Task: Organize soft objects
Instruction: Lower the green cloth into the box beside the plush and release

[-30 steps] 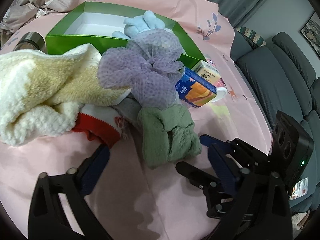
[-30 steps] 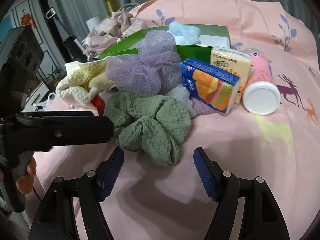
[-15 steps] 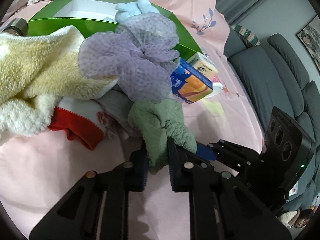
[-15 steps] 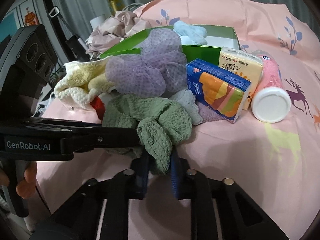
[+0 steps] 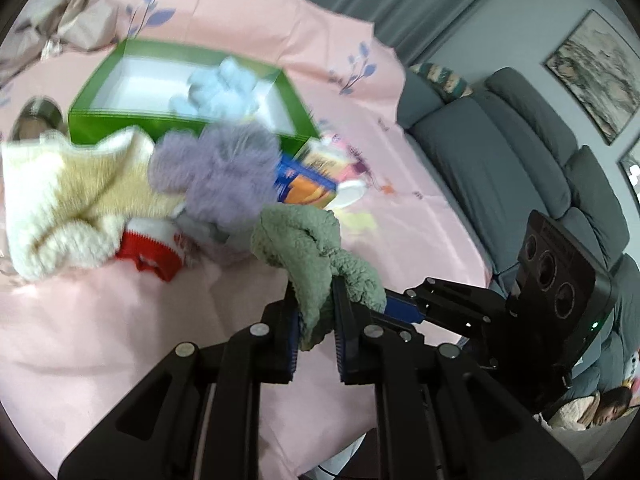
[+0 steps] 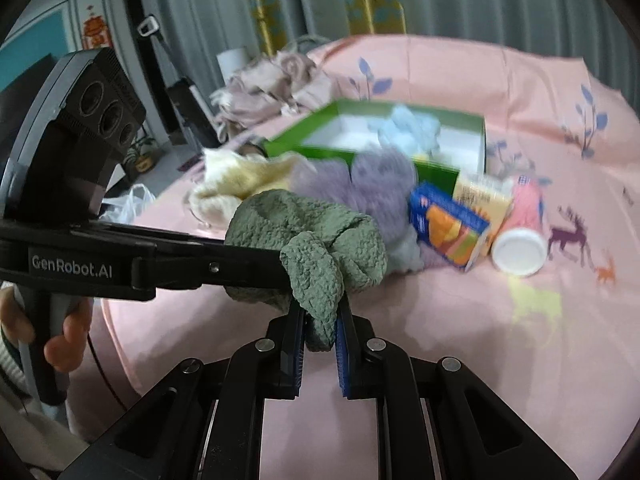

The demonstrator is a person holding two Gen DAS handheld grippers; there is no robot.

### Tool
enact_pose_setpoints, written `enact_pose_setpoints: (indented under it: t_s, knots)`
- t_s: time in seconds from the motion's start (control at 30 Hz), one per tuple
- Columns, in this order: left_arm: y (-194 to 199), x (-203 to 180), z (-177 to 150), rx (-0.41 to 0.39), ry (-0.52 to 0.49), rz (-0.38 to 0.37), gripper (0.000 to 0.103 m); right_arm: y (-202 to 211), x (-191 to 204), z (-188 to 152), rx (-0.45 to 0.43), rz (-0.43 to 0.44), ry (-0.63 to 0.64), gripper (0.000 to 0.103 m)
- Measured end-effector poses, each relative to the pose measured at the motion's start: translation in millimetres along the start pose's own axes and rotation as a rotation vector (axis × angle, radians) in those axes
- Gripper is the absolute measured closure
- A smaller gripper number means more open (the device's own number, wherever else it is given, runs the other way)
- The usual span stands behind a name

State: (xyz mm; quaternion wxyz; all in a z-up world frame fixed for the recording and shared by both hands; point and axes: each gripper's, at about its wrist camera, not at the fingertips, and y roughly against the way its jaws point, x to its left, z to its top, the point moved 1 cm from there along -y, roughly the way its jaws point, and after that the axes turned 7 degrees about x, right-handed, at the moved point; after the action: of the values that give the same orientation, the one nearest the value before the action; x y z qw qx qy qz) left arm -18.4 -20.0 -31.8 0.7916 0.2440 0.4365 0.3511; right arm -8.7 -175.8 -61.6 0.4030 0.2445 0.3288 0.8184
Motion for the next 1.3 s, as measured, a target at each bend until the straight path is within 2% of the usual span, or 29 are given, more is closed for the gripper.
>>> enact_pose_setpoints:
  t_s: [0.27,0.53,0.73,0.97,1.03,1.07,1.1,1.17,1.23,1.3]
  knots:
    - [25.9,-4.3,34.8,-0.081,-0.058,0.051,0.091,13.6,-1.4,33.6,-0.114,-0.050,0.034,0.088]
    - [28.3,9.2,100.0,-0.140,-0.069,0.119,0.092,5.5,-9.6,89.7,-0.193,-0.097,0.069,0.088]
    - [16.8,38.5,139.4,-0.137,-0.037,0.182,0.092,-29.5,-24.3,134.0,-0.182,-0.106,0.067,0.088]
    - [-13.8,90.4,169.1,-0.081,0.055,0.266,0.089,-91.1,-35.8,159.6,-0.102,-0.114,0.053,0.088]
    - [-26.0,103.3,173.2,-0.050,0.078,0.301,0.083,-112.2,-38.4,163.5,-0.060,-0.117,0.045,0.088]
    - [-30.1,108.0,174.3,-0.041,0.087,0.321,0.070,-118.7,-39.2,164.3,-0.043,-0.122,0.042,0.087]
    - [-35.7,114.5,175.1,-0.026,0.098,0.342,0.049,-126.4,-40.7,164.2,-0.021,-0.135,0.042,0.084]
    - [-41.5,121.9,174.5,-0.011,0.119,0.368,0.027,-137.1,-43.4,162.7,0.022,-0.182,0.044,0.073]
    - [-43.7,128.5,173.9,-0.002,0.139,0.376,0.023,-137.7,-44.4,159.7,0.034,-0.191,0.048,0.063]
    - [-42.5,132.1,171.6,0.007,0.155,0.377,0.018,-131.0,-44.0,157.9,0.028,-0.197,0.055,0.062]
